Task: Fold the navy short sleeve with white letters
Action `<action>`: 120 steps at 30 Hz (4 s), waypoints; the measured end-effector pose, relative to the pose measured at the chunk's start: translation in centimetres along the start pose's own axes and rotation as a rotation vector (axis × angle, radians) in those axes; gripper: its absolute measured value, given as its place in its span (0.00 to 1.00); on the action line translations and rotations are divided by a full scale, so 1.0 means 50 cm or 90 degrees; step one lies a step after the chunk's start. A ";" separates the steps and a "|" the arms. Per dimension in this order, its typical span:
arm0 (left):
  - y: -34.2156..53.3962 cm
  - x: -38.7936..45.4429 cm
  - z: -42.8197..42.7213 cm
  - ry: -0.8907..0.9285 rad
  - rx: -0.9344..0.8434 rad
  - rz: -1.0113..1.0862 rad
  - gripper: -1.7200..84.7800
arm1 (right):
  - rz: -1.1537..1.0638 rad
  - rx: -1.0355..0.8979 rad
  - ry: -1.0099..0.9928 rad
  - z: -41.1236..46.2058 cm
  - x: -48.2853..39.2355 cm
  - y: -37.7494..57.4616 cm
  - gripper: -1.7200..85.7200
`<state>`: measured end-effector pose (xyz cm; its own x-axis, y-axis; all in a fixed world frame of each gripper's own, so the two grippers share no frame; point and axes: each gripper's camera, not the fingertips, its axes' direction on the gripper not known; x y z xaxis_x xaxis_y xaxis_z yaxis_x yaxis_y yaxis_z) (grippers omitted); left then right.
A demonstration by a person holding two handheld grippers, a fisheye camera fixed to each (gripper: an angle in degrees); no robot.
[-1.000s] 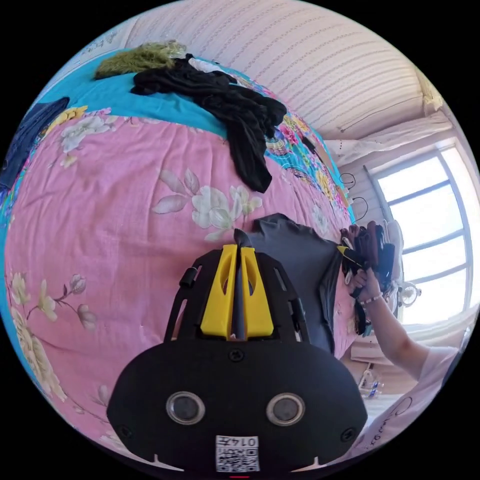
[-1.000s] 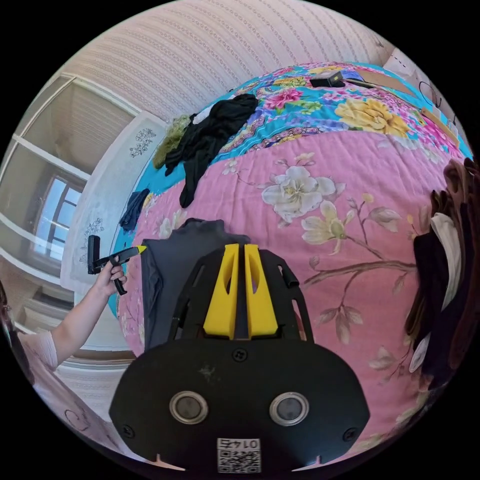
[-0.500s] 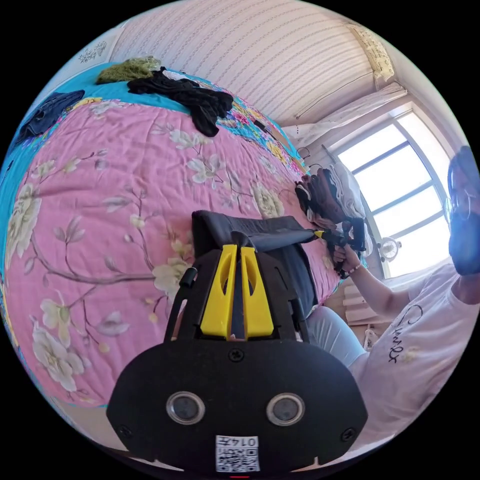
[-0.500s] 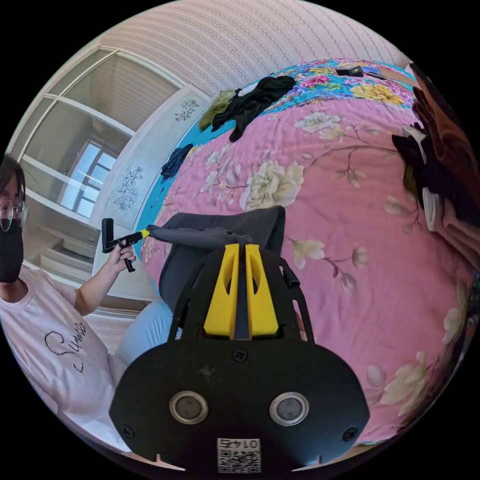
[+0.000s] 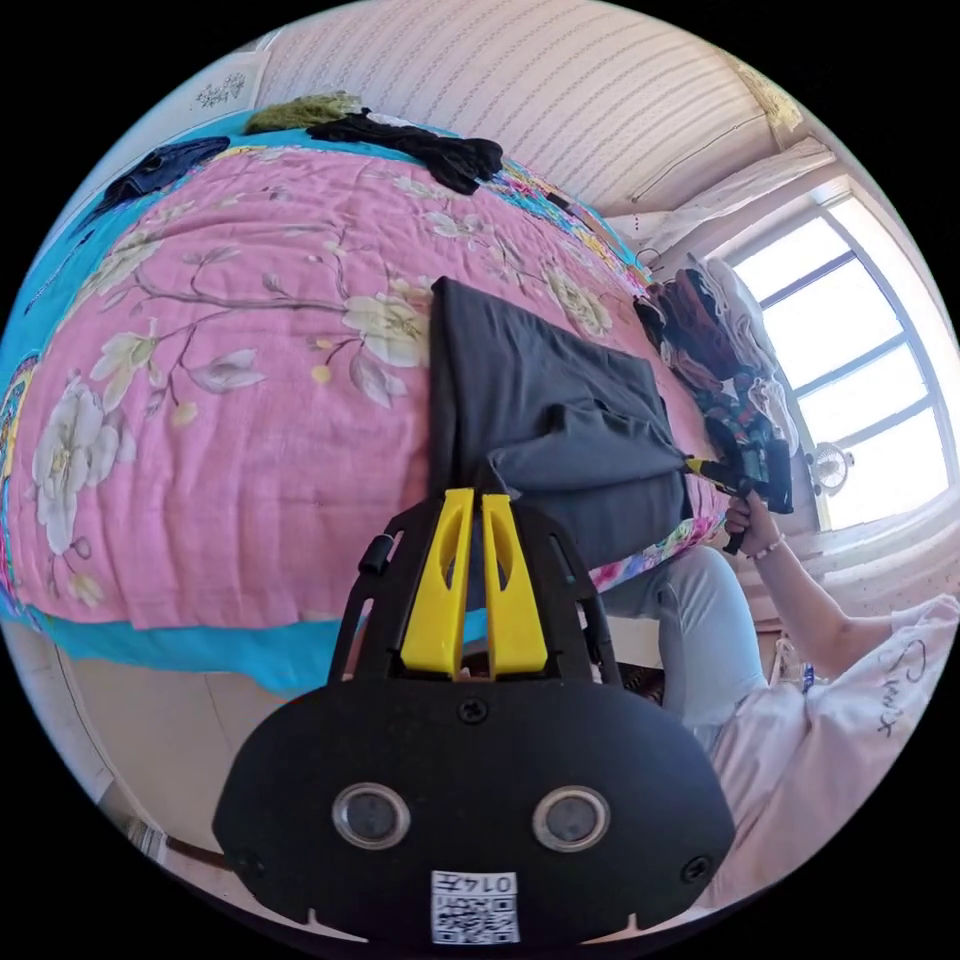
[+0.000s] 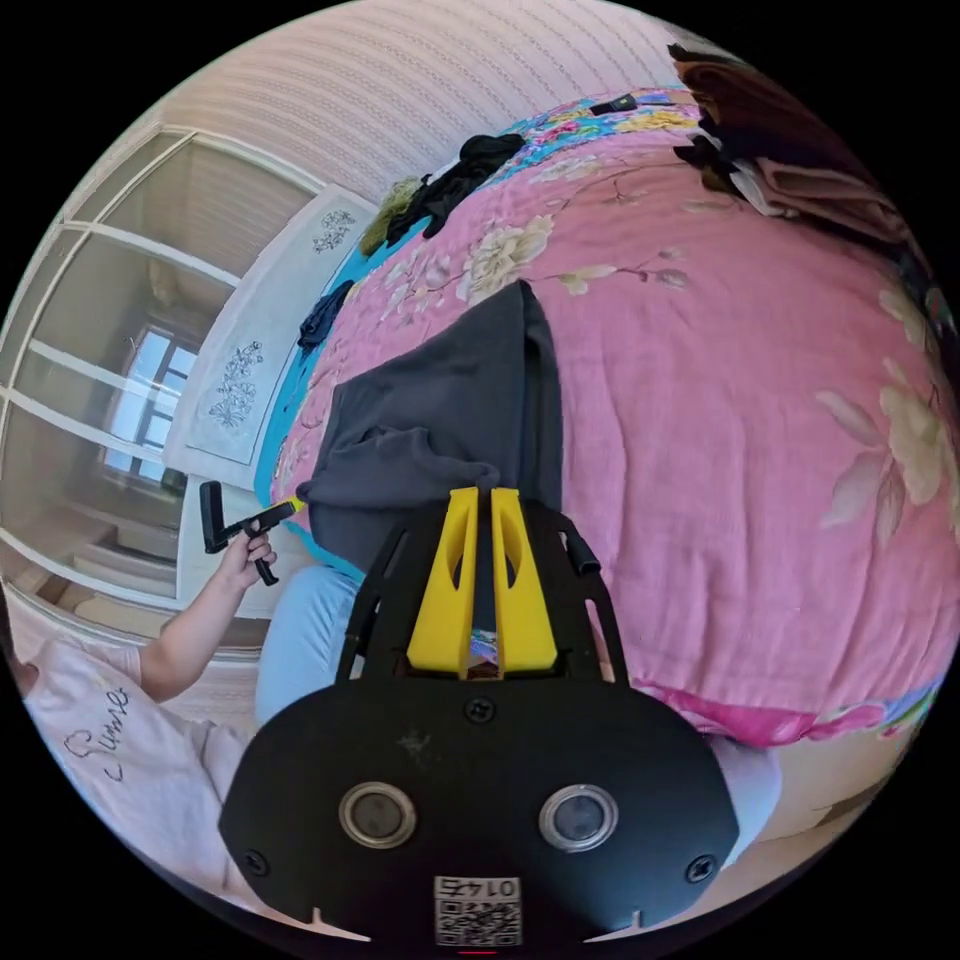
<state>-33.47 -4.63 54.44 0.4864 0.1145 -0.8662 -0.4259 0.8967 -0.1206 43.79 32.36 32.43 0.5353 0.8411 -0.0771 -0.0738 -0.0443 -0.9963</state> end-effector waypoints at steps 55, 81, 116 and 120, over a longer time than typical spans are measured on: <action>0.174 0.076 0.267 0.050 -0.051 0.028 0.05 | -0.215 -0.177 0.150 0.202 -0.312 0.248 0.03; 0.267 0.157 0.378 -0.036 -0.019 0.129 0.02 | -0.371 -0.176 0.474 0.466 -0.490 0.419 0.01; 0.244 0.298 0.701 -0.151 -0.060 0.369 0.01 | -0.762 0.022 0.768 0.845 -0.802 0.419 0.01; 0.248 0.317 0.691 -0.174 -0.008 0.387 0.01 | -0.774 0.059 0.780 0.836 -0.820 0.411 0.01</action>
<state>-4.66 23.07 55.95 0.3327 0.7036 -0.6279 -0.6935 0.6337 0.3427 -14.83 19.47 16.75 0.5909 -0.5018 0.6316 0.8052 0.3193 -0.4996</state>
